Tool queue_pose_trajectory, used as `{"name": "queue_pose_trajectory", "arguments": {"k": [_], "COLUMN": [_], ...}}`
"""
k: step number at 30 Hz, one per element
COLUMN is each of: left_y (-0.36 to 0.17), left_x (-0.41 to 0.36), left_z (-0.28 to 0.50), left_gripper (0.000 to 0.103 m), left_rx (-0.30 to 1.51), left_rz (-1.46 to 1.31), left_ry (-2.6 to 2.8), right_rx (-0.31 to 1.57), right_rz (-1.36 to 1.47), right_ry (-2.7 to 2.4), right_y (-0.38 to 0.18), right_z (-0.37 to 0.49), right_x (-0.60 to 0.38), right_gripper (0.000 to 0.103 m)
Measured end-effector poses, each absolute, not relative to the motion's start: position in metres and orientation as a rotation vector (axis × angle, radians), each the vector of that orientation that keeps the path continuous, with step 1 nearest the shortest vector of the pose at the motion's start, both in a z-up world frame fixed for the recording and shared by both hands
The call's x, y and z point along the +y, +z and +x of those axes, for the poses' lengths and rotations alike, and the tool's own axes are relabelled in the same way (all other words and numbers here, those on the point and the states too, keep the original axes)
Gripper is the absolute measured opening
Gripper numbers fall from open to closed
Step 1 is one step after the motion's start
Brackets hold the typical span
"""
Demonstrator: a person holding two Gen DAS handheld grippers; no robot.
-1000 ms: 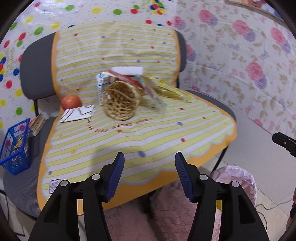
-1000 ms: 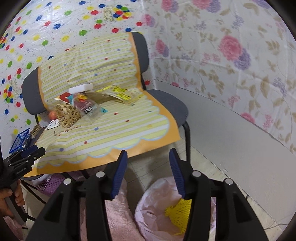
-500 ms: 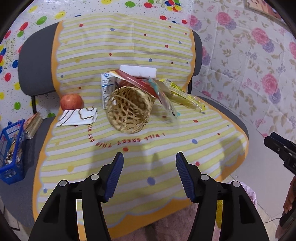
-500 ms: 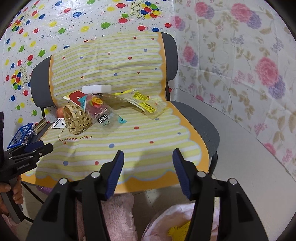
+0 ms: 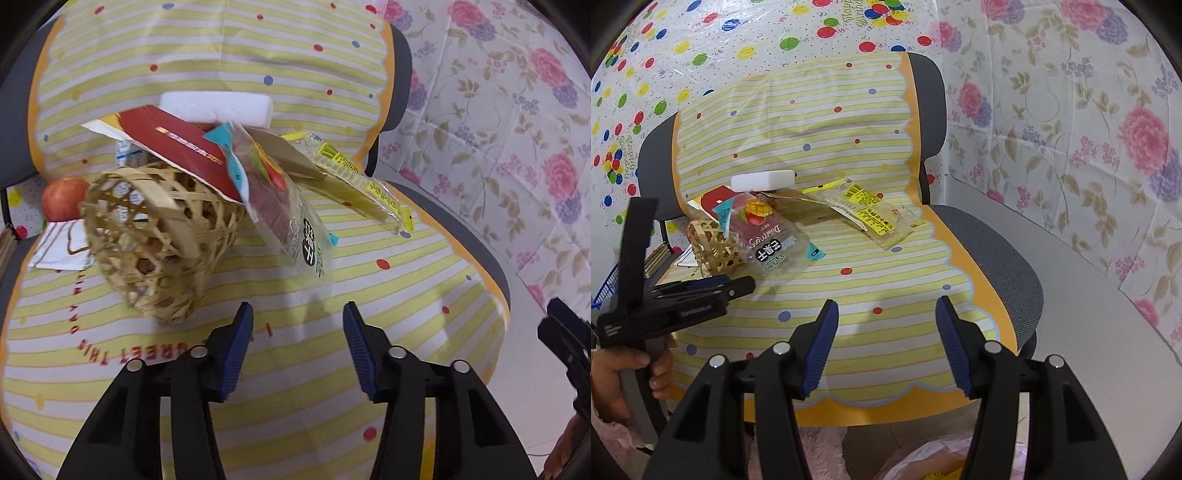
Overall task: Collect trash
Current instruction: 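Return both tools to the chair and grasp the clear candy bag with the left tool, then grasp the yellow snack wrapper with the right tool while the left tool holds the candy bag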
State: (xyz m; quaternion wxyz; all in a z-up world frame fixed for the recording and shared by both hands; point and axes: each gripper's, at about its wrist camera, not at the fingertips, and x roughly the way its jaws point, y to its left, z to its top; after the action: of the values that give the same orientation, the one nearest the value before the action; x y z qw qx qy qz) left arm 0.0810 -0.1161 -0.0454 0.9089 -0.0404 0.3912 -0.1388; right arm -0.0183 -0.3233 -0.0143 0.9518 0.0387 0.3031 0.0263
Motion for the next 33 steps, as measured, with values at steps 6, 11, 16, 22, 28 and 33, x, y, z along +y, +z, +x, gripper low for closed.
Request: {"name": "queue_pose_trajectory", "arguments": {"k": [6,11,16,22,28,33], "left_y": [-0.051,-0.044,-0.029,-0.009,0.005,0.014], "left_x": [-0.130,-0.136,-0.130,-0.108,-0.069,-0.057], "left_z": [0.104,0.106,0.079,0.029,0.008,0.011], "left_gripper": [0.042,0.012,0.004,0.004,0.004,0.004], "left_rx": [0.824,0.771,0.708,0.652,0.650,0.644], "left_rz": [-0.089,-0.036,0.000,0.044,0.010,-0.013], "left_ry": [-0.278,-0.273,-0.310,-0.353,-0.286,-0.291], "right_rx": [0.632,0.637,0.625,0.618,0.621,0.650], "right_rz": [0.097,0.088,0.065,0.047,-0.048,-0.110], "right_ry": [0.056,0.065,0.067,0.082,0.102,0.116], "right_y": [-0.022,-0.020,-0.016,-0.012,-0.015,-0.025], "right_z": [-0.014,-0.019,-0.026,-0.023,0.011,0.066], "right_x": [-0.326,-0.321,-0.315,-0.309,-0.293,-0.281], "right_gripper": [0.054,0.054,0.054,0.061,0.066,0.067]}}
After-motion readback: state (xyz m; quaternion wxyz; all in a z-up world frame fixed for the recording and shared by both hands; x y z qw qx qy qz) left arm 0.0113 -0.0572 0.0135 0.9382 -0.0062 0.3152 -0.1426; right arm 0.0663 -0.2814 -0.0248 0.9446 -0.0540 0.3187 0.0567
